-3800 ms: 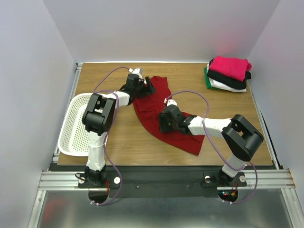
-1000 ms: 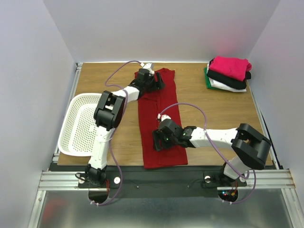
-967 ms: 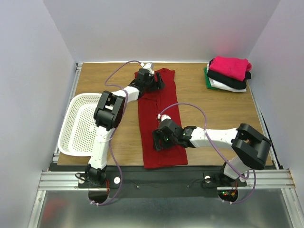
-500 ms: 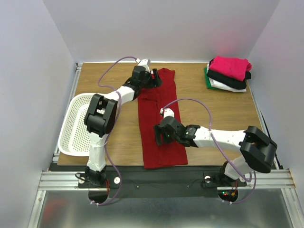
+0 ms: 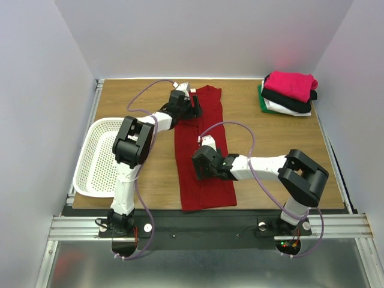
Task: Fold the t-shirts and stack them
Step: Fold the tshirt
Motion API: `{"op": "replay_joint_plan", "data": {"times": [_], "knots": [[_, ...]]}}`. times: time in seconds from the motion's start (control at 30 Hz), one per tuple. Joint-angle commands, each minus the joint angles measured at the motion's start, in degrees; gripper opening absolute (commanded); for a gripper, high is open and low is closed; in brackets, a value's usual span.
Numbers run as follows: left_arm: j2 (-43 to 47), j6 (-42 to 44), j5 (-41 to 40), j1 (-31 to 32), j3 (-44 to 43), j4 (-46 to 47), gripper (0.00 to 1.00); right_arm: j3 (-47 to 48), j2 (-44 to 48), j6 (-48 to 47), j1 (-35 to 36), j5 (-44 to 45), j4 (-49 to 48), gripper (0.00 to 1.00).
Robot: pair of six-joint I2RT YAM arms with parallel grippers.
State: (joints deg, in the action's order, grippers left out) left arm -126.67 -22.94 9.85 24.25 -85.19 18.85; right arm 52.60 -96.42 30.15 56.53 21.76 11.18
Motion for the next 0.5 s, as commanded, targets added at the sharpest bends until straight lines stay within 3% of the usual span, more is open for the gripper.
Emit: {"op": "replay_joint_plan", "data": {"times": [0.0, 0.47], "knots": [[-2.96, 1.05, -0.09, -0.69, -3.22, -3.11, 0.84, 2.15, -3.15, -0.71, -2.12, 1.18, -0.19, 0.81], [-9.38, 1.76, 2.02, -2.01, -14.82, -6.89, 0.84, 6.46, -7.64, -3.87, -6.26, -0.23, -0.19, 0.81]]}}
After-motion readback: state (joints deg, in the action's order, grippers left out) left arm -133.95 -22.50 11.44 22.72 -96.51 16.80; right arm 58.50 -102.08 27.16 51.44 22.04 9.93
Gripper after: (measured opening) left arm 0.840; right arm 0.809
